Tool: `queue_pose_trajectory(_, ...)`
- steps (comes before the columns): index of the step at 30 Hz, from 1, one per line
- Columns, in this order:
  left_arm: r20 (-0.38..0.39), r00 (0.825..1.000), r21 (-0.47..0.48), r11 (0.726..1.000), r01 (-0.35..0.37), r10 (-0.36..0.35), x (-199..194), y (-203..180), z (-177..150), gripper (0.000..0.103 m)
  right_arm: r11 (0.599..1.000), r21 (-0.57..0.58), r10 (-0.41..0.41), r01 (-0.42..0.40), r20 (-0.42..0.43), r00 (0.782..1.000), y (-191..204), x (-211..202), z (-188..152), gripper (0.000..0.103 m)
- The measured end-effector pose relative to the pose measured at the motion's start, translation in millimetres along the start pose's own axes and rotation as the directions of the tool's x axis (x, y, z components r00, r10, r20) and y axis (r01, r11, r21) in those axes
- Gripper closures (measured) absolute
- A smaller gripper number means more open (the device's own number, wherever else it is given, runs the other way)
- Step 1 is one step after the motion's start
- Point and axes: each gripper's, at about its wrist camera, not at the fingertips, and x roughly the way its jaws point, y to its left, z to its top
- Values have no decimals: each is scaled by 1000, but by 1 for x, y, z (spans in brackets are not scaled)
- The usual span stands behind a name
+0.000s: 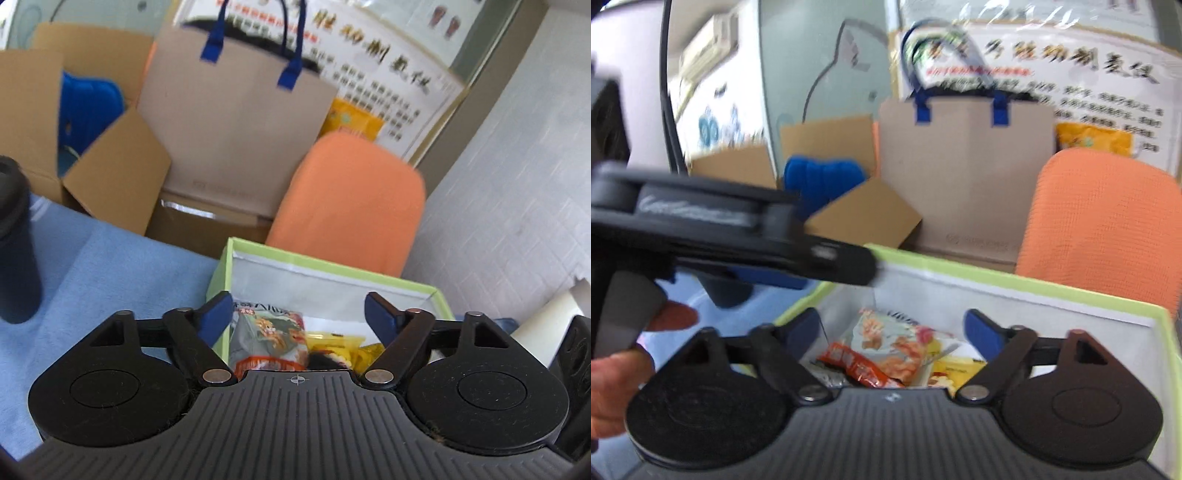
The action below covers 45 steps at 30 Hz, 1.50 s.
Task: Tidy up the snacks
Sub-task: 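Drop the silver snack bag into the green box with the left tool, then grasp the green pea snack bag with the left tool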
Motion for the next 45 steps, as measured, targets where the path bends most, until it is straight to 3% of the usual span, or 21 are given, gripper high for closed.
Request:
queue_pose_trajectory(3, 38, 999, 45, 999, -6, 4, -29, -10, -14, 31, 999, 40, -10, 8, 58, 998, -5, -41, -11, 10)
queue_pose_trajectory(8, 9, 1000, 66, 998, 14, -14, -72, -24, -64, 30, 995, 97, -32, 24, 80, 996, 1, -108, -54, 10)
queue_pose_trajectory(21, -106, 990, 22, 995, 94, -91, -150, -67, -192, 30, 972, 195, -123, 127, -34, 992, 42, -218, -189, 10)
queue_pose_trajectory(26, -100, 995, -14, 1000, 27, -28, -181, -55, -210, 31, 983, 146, -102, 108, -49, 994, 68, -224, -205, 10)
queue_pose_trajectory(29, -125, 992, -44, 999, -4, -1, -196, -40, -219, 31, 996, 88, 5, -2, -34, 999, 98, -231, -208, 10)
queue_pose_trajectory(32, -186, 982, -101, 995, -7, -12, -196, -23, -230, 34, 993, 46, 113, -110, -57, 992, 124, -226, -210, 10)
queue_pose_trajectory(40, -269, 960, -154, 987, 42, -83, -175, -12, -247, 49, 989, -73, 117, -126, -112, 987, 152, -194, -202, 10)
queue_pose_trajectory(45, -269, 958, -154, 986, 57, -98, -173, -10, -250, 53, 990, -91, 93, -109, -163, 982, 164, -183, -209, 10)
